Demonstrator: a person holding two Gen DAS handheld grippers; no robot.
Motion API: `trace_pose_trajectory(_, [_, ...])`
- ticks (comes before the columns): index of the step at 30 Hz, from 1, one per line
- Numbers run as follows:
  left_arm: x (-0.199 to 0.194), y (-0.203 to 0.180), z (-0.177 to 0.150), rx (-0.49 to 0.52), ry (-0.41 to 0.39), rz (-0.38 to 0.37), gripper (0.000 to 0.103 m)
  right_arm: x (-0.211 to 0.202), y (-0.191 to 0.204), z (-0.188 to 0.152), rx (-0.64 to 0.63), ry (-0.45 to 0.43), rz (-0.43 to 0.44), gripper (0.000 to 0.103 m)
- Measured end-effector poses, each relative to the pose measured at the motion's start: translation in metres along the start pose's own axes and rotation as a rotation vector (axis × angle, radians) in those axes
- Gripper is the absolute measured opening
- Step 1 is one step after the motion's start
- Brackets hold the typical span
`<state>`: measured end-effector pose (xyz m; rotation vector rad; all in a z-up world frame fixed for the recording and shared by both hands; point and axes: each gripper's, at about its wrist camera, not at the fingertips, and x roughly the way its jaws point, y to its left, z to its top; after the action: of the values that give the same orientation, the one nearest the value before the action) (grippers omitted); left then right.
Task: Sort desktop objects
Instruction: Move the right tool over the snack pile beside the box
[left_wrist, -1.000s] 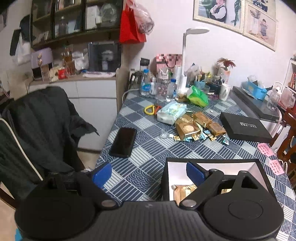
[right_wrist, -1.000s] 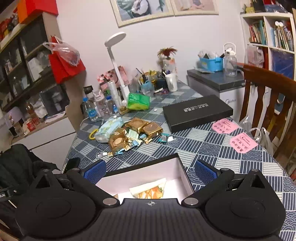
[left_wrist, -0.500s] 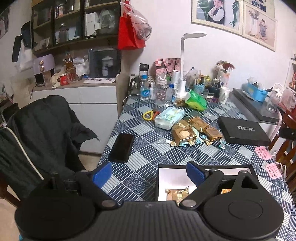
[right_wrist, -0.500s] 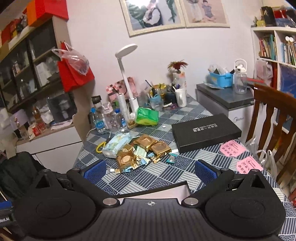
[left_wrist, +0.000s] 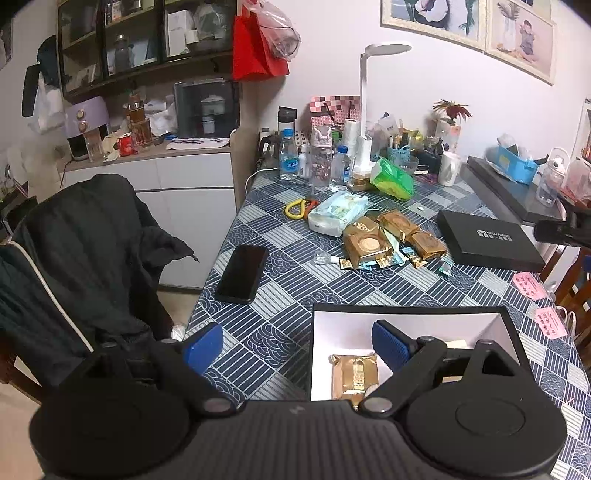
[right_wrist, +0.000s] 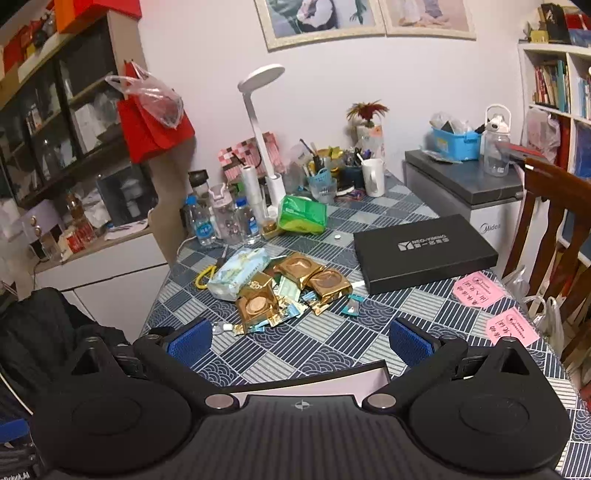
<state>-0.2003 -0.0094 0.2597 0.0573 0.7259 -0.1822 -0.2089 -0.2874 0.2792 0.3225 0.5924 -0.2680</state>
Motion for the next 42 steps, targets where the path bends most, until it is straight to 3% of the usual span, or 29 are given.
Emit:
trace_pose_trajectory(26, [0.004, -0.029, -0.008, 0.047, 0.037, -0.100, 0.103, 0.010, -0.013, -0.005, 0.021, 0.061, -0.008, 0.103])
trace_pose_trajectory(42, [0.020, -0.032, -0.003, 0.060, 0.055, -0.094, 0.103, 0.048, 0.003, 0.007, -0.039, 0.101, 0.002, 0.103])
